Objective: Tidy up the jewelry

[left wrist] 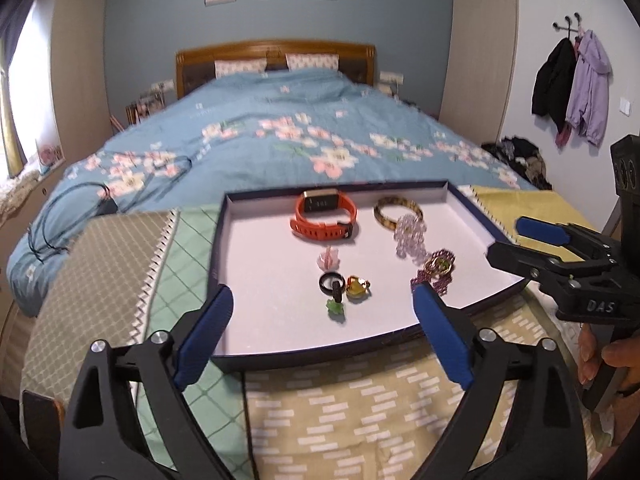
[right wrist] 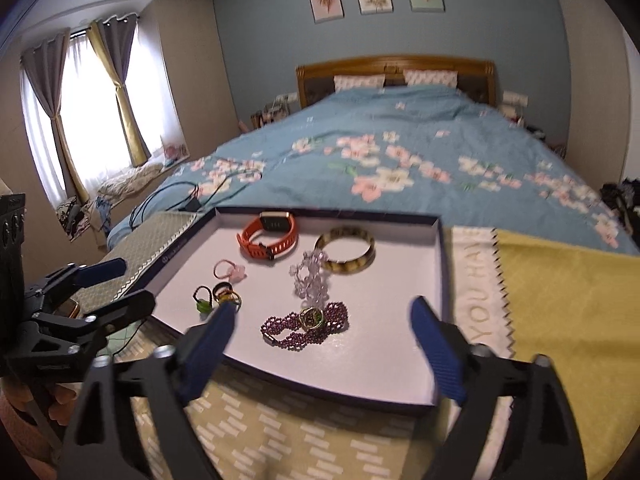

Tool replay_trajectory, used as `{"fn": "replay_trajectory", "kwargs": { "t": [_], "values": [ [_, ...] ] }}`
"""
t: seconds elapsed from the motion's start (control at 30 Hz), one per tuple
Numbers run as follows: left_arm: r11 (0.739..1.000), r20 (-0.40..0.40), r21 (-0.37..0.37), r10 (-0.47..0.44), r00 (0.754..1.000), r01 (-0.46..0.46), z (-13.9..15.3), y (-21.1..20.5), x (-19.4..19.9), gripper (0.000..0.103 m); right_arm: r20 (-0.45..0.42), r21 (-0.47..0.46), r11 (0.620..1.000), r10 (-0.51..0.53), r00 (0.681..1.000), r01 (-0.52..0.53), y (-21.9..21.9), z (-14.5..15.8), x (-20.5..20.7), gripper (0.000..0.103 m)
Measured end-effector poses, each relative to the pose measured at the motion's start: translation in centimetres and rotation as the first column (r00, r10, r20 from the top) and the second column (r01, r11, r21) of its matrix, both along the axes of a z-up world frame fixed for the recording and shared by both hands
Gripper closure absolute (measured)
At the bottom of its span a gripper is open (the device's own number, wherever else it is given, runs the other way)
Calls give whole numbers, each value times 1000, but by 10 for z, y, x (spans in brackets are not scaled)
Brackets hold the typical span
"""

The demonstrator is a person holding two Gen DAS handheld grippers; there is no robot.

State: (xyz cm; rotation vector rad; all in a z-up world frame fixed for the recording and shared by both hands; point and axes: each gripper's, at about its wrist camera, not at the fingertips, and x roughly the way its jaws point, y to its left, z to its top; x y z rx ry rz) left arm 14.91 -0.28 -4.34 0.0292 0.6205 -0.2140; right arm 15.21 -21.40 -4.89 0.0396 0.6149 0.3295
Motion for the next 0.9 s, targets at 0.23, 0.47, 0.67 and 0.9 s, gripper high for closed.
{"fn": "replay_trajectory", "kwargs": {
  "t": [0.23, 0.47, 0.67, 0.9],
  "values": [
    [999, 109, 8, 41, 993, -42, 17, 5, -41, 5, 95, -28, 998, -58, 994, 61, -5, 9, -35, 7],
    [996, 227, -18, 87, 970, -85, 35, 11, -86, 5, 244, -77, 988, -109, 964, 131, -1, 18, -78, 7],
    [993, 311, -56, 113, 944, -100, 51, 12, -119, 5, 323, -88, 982, -130, 937, 167, 2, 25, -99, 7],
    [990, 378, -60, 140, 915, -127, 63, 8, -143, 5, 393, -69, 979, -151, 907, 192, 4, 34, -119, 7]
  ]
}}
